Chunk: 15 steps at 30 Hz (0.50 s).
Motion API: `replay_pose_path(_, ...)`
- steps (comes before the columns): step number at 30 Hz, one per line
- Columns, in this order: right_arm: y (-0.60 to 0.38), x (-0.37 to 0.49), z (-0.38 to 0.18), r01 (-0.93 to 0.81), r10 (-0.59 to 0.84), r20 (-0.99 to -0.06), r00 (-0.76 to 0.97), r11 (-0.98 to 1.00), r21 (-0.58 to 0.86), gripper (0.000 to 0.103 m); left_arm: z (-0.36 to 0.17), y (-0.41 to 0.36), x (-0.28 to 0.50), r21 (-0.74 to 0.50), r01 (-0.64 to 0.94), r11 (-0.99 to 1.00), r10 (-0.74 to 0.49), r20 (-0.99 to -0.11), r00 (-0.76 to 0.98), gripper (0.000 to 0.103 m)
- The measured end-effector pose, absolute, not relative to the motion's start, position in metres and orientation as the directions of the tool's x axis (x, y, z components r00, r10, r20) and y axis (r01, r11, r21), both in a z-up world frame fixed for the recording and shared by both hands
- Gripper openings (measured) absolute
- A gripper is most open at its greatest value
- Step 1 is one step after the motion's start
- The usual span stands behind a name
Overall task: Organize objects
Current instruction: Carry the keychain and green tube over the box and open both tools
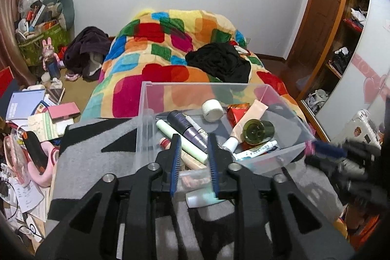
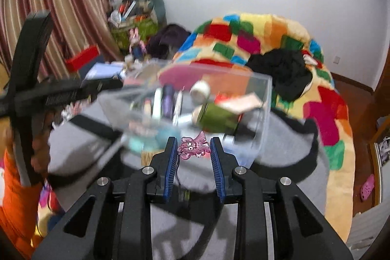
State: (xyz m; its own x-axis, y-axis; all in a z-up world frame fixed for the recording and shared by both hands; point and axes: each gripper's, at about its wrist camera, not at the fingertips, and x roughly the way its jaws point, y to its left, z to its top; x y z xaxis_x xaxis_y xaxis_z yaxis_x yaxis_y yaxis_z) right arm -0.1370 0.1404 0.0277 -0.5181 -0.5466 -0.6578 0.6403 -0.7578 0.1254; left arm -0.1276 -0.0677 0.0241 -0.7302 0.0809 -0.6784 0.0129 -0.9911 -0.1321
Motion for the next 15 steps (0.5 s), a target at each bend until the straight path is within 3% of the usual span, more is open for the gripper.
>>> replay_pose_path(9, 0.137, -0.170, 0.061, 0.587, -0.553, -0.590, -0.589, -0.794, 0.158, 0.025, 0.019, -0.054, -0.109, -0.102, -0.036, -0.994, 0.096, -0.678, -0.729, 0.043)
replay_pose_path(15, 0.137, -0.189, 0.069, 0.539, -0.514, -0.577, -0.635, -0.829, 0.147, 0.025, -0.012, -0.051, -0.109, -0.072, -0.049, -0.996, 0.086, -0.739, -0.668, 0.045)
